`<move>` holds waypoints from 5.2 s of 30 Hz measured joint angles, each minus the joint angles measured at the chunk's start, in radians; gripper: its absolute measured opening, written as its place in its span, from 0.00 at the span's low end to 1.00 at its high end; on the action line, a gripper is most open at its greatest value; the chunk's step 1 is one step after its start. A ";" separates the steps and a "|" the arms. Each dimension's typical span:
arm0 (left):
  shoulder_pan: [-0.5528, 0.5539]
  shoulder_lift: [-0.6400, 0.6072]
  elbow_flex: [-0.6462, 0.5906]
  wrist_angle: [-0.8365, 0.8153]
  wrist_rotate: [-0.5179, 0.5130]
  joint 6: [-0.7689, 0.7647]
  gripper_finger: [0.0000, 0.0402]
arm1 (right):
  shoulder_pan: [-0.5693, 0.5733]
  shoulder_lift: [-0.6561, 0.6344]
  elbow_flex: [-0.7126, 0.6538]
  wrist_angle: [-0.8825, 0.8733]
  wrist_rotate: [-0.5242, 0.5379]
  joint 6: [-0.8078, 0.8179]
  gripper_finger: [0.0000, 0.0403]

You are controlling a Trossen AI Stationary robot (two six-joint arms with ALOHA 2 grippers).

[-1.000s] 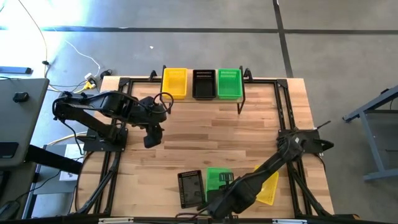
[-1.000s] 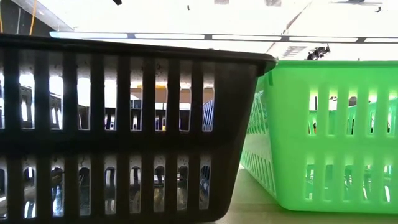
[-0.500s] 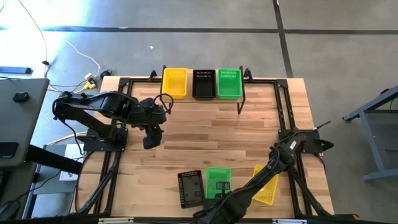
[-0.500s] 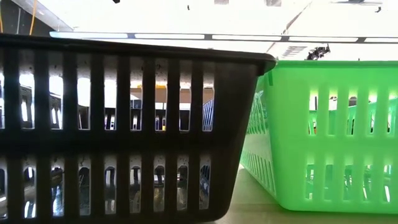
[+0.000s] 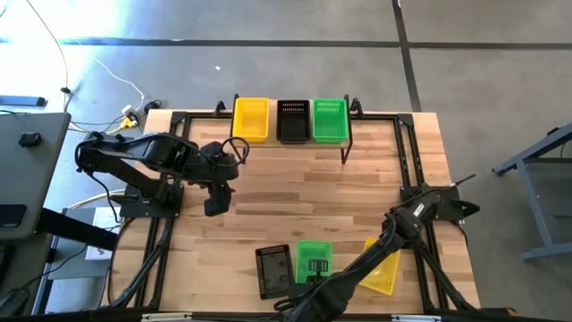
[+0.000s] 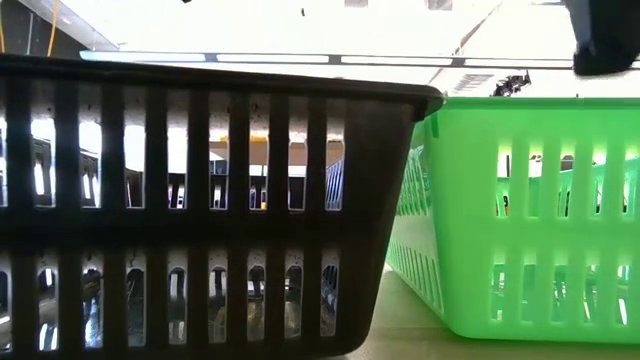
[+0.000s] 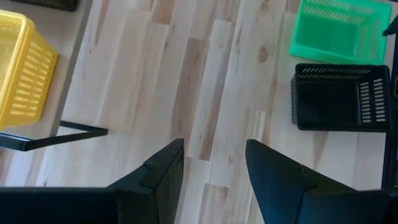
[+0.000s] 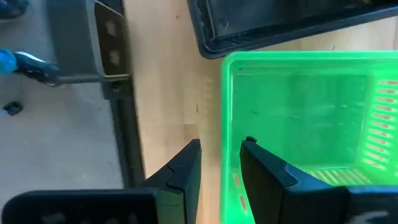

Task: Stack baskets on shelf by color
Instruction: Stack the green bin on the other stacked green bins on the shelf, then stack the black bin on the other stacked black bins on the shelf

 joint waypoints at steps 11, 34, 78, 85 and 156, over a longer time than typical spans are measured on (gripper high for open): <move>0.001 0.000 0.000 0.000 0.000 0.044 0.40 | -0.008 0.063 0.000 -0.051 -0.019 0.034 0.24; 0.001 0.000 0.000 0.000 0.002 0.021 0.40 | -0.036 -0.050 0.003 -0.215 0.074 -0.009 0.00; 0.002 0.000 0.000 0.002 -0.038 -0.061 0.40 | -0.829 -0.543 -0.001 -0.215 0.495 -0.813 0.00; 0.002 0.000 0.000 0.002 -0.060 -0.061 0.40 | -0.919 -0.543 -0.001 -0.215 0.426 -0.863 0.00; 0.002 0.026 -0.001 0.108 -0.061 -0.148 0.40 | -0.902 -0.719 -0.412 -0.171 0.319 -0.776 0.29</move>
